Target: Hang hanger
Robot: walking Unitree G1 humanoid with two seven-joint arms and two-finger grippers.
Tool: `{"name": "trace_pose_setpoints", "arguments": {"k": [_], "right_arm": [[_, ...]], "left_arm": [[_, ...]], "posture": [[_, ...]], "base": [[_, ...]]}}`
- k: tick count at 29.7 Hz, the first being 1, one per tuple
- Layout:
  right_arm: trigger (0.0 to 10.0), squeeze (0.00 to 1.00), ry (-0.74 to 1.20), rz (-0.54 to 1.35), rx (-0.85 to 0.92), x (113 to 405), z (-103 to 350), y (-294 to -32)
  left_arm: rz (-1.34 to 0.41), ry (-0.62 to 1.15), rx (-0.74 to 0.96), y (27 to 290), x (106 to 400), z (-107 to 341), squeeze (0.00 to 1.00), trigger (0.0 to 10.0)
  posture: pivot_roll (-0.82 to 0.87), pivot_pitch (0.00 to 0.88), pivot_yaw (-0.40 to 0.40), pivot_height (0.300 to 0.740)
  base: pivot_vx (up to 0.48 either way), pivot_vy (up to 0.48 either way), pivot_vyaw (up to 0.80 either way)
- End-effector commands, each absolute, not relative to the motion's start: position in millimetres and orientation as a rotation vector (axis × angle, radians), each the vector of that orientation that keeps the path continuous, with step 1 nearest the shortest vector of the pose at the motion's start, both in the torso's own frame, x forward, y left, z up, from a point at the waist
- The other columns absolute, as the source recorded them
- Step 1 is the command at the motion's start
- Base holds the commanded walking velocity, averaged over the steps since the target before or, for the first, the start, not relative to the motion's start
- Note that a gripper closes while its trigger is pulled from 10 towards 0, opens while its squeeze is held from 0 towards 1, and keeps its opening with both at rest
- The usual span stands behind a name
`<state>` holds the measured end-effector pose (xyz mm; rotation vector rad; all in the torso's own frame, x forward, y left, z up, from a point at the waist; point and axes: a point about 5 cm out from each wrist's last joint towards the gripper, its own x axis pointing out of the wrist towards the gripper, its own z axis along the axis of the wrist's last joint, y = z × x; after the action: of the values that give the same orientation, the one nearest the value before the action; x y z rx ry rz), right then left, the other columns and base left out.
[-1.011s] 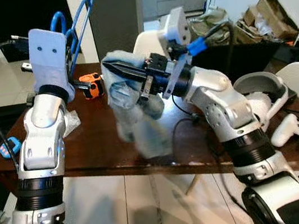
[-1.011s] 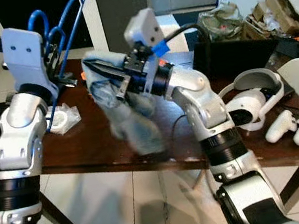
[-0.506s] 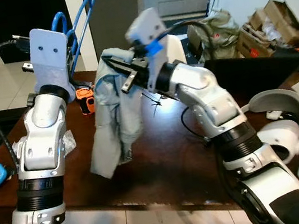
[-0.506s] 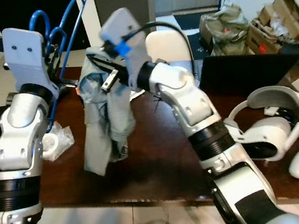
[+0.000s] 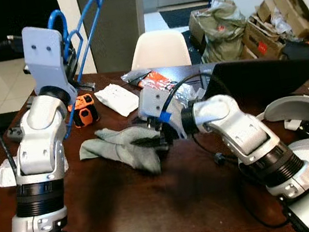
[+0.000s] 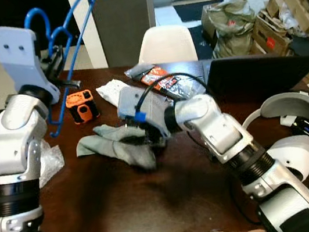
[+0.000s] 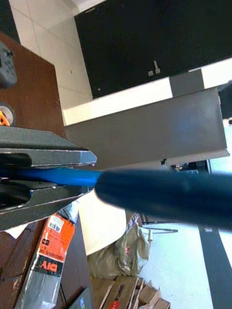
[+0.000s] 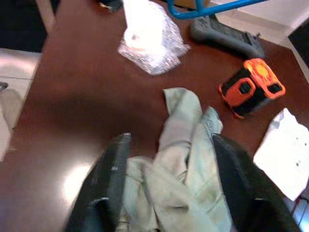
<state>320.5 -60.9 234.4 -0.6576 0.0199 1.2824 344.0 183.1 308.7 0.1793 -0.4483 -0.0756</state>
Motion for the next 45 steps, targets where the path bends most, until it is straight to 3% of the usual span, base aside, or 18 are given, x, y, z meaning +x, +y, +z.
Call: {"name": "trace_pose_setpoints", "arguments": {"k": [1, 12, 13, 15, 16, 17, 18, 19, 20, 21, 22, 23, 24, 32, 36, 40, 45], "right_arm": [[10.0, 1.00, 0.012, 1.344, -0.652, 312.4, 234.9, -59.3], [10.0, 1.00, -0.144, 1.452, -0.435, 301.1, 268.7, -80.2], [10.0, 0.84, -0.210, 1.487, -0.330, 296.5, 283.9, -95.0], [10.0, 0.84, -0.210, 1.487, -0.330, 296.5, 283.9, -95.0], [10.0, 0.76, -0.258, 1.513, -0.263, 292.3, 294.0, -107.0], [10.0, 0.76, -0.258, 1.513, -0.263, 292.3, 294.0, -107.0], [10.0, 0.60, -0.297, 1.522, -0.214, 290.2, 301.6, -116.5], [10.0, 0.60, -0.297, 1.522, -0.214, 290.2, 301.6, -116.5], [10.0, 0.44, -0.334, 1.511, -0.178, 290.5, 307.4, -122.8], [10.0, 0.44, -0.334, 1.511, -0.178, 290.5, 307.4, -122.8], [10.0, 0.14, -0.362, 1.506, -0.150, 290.6, 311.7, -126.9], [10.0, 0.14, -0.362, 1.506, -0.150, 290.6, 311.7, -126.9], [10.0, 0.00, -0.391, 1.505, -0.122, 289.9, 315.9, -130.4], [10.0, 0.00, -0.498, 1.582, -0.036, 277.2, 335.2, -142.3], [10.0, 0.00, -0.386, 1.570, -0.202, 278.8, 328.9, -135.8], [10.0, 0.00, -0.345, 1.563, -0.253, 280.0, 324.6, -131.9], [10.0, 0.00, -0.214, 1.396, -0.406, 302.0, 310.0, -117.5]], "left_arm": [[-0.107, -0.459, 0.176, 187.3, 342.7, 320.1, 0.00, 10.0], [-0.382, -0.382, 0.090, 193.3, 330.3, 329.3, 0.00, 10.0], [-0.538, -0.327, 0.125, 191.2, 317.1, 323.4, 0.00, 10.0], [-0.538, -0.327, 0.125, 191.2, 317.1, 323.4, 0.00, 10.0], [-0.659, -0.276, 0.143, 188.1, 306.2, 316.1, 0.00, 10.0], [-0.659, -0.276, 0.143, 188.1, 306.2, 316.1, 0.00, 10.0], [-0.761, -0.223, 0.166, 184.0, 296.6, 306.4, 0.00, 10.0], [-0.761, -0.223, 0.166, 184.0, 296.6, 306.4, 0.00, 10.0], [-0.848, -0.185, 0.178, 179.3, 288.5, 297.3, 0.00, 10.0], [-0.848, -0.185, 0.178, 179.3, 288.5, 297.3, 0.00, 10.0], [-0.907, -0.156, 0.181, 175.5, 283.0, 290.1, 0.00, 10.0], [-0.907, -0.156, 0.181, 175.5, 283.0, 290.1, 0.00, 10.0], [-0.959, -0.131, 0.179, 172.3, 278.5, 284.1, 0.00, 10.0], [-1.079, -0.034, 0.187, 168.7, 269.7, 273.1, 0.00, 10.0], [-1.179, 0.020, 0.187, 161.7, 261.7, 269.2, 0.00, 10.0], [-1.200, 0.027, 0.189, 159.5, 260.2, 267.7, 0.00, 10.0], [-1.268, 0.058, 0.202, 146.3, 258.9, 256.0, 0.00, 10.0]], "posture": [[0.06, 0.000, -0.016, 0.740], [0.06, 0.000, -0.021, 0.740], [0.06, 0.000, -0.017, 0.740], [0.06, 0.000, -0.017, 0.740], [0.07, 0.000, -0.015, 0.740], [0.07, 0.000, -0.015, 0.740], [0.06, 0.000, -0.013, 0.740], [0.06, 0.000, -0.013, 0.740], [0.06, 0.000, -0.012, 0.740], [0.06, 0.000, -0.012, 0.740], [0.06, 0.000, -0.010, 0.740], [0.06, 0.000, -0.010, 0.740], [0.06, 0.000, -0.010, 0.740], [0.06, 0.000, -0.003, 0.740], [0.05, 0.000, 0.003, 0.740], [0.05, 0.000, 0.004, 0.740], [0.04, 0.000, 0.005, 0.740]], "base": [[0.000, 0.000, 0.00], [0.000, 0.000, 0.00], [-0.247, 0.000, 0.00], [-0.247, 0.000, 0.00], [-0.326, 0.000, 0.00], [-0.326, 0.000, 0.00], [-0.341, 0.000, 0.00], [-0.341, 0.000, 0.00], [-0.352, 0.000, 0.00], [-0.352, 0.000, 0.00], [-0.360, 0.000, 0.00], [-0.360, 0.000, 0.00], [-0.379, 0.000, 0.00], [-0.404, 0.000, 0.00], [-0.367, 0.000, 0.00], [-0.366, 0.000, 0.00], [-0.368, 0.000, 0.00]]}}
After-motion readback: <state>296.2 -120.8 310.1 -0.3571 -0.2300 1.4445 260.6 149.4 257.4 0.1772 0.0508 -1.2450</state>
